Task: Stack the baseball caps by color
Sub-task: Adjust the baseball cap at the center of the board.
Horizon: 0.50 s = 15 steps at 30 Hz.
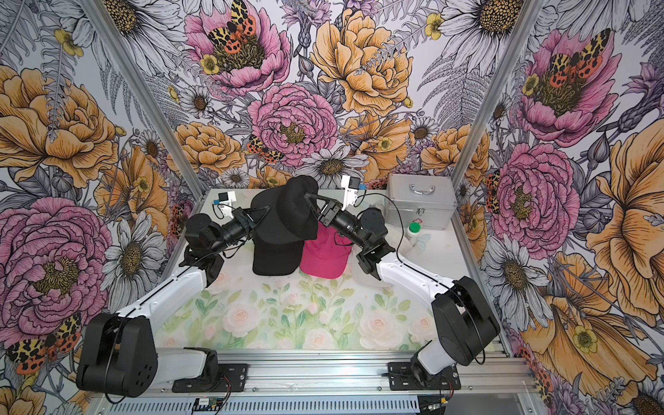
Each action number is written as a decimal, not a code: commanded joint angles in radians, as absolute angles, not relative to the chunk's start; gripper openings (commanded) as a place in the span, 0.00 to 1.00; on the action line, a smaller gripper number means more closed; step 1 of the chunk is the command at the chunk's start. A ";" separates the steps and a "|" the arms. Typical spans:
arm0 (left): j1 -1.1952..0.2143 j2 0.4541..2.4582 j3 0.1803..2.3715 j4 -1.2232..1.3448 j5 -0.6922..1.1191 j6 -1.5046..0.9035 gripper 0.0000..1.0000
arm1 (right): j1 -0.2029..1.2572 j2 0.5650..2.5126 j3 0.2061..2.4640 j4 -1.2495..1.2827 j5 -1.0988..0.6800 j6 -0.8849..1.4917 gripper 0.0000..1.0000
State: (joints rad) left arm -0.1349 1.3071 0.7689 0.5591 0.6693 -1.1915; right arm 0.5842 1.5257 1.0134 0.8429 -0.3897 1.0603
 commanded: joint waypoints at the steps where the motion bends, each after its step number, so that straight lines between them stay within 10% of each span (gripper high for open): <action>1: -0.133 1.310 0.748 0.586 0.676 -1.160 0.00 | 0.592 1.547 1.056 0.855 -0.375 1.065 0.41; 10: -0.124 1.299 0.738 0.606 0.688 -1.163 0.00 | 0.588 1.548 1.057 0.683 -0.276 1.037 0.47; 15: -0.122 1.303 0.739 0.608 0.696 -1.161 0.00 | 0.588 1.546 1.069 0.650 -0.303 1.010 0.17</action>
